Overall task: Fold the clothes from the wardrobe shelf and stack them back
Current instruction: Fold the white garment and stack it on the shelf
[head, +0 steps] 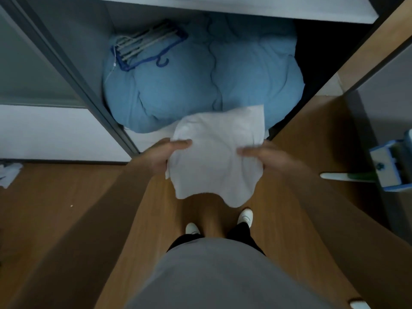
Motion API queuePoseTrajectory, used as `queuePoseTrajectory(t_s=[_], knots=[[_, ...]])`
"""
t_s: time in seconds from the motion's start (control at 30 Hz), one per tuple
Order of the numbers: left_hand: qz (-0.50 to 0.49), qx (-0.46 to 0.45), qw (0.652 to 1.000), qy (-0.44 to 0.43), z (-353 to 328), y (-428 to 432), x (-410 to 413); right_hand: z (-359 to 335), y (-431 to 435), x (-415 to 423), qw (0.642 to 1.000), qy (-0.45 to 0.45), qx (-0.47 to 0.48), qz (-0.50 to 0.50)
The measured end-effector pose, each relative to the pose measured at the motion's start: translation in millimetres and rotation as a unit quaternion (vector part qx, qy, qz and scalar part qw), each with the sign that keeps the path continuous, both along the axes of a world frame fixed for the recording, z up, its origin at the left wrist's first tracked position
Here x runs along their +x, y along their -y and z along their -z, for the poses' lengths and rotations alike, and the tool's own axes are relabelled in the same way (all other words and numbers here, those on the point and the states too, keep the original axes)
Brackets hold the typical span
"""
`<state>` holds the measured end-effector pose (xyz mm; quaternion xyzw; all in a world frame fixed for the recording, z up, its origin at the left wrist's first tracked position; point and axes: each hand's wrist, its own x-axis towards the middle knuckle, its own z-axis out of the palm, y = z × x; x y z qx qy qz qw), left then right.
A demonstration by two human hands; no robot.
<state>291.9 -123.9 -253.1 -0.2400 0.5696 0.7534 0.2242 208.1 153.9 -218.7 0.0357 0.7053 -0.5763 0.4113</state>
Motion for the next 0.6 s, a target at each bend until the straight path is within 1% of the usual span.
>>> queuePoseTrajectory(t_s=[0.03, 0.1, 0.17, 0.27, 0.33, 0.4, 0.43, 0.47, 0.5, 0.53, 0.57, 0.6], knots=[[-0.017, -0.020, 1.000, 0.011, 3, 0, -2, 4, 2, 1, 0.999, -0.018, 0.047, -0.020], [-0.054, -0.014, 0.998, 0.031, 0, 4, -4, 10, 7, -1, 0.996, -0.024, 0.088, 0.009], [-0.081, 0.014, 0.996, 0.043, -11, 14, -5, 6, 16, -10, 0.992, -0.033, 0.095, 0.074], [-0.045, 0.023, 0.999, -0.014, -34, 31, -12, -12, 31, -28, 0.987, -0.082, 0.081, 0.114], [-0.074, -0.007, 0.996, -0.054, -51, 40, -21, -27, 37, -42, 0.990, -0.105, 0.042, 0.085], [-0.077, -0.059, 0.989, -0.116, -67, 50, -30, -44, 42, -54, 0.990, -0.135, 0.029, -0.016], [-0.058, -0.098, 0.982, -0.148, -78, 55, -34, -52, 47, -60, 0.981, -0.170, 0.059, -0.077], [-0.033, -0.150, 0.973, -0.174, -88, 60, -39, -60, 54, -66, 0.961, -0.219, 0.114, -0.127], [-0.009, -0.212, 0.958, -0.193, -99, 64, -45, -69, 63, -72, 0.932, -0.273, 0.179, -0.160], [0.017, -0.289, 0.935, -0.204, -110, 67, -53, -77, 71, -79, 0.897, -0.331, 0.231, -0.180], [0.044, -0.373, 0.903, -0.209, -121, 69, -62, -87, 80, -86, 0.861, -0.389, 0.266, -0.189], [0.063, -0.447, 0.866, -0.214, -131, 69, -70, -97, 88, -93, 0.833, -0.439, 0.284, -0.182]])
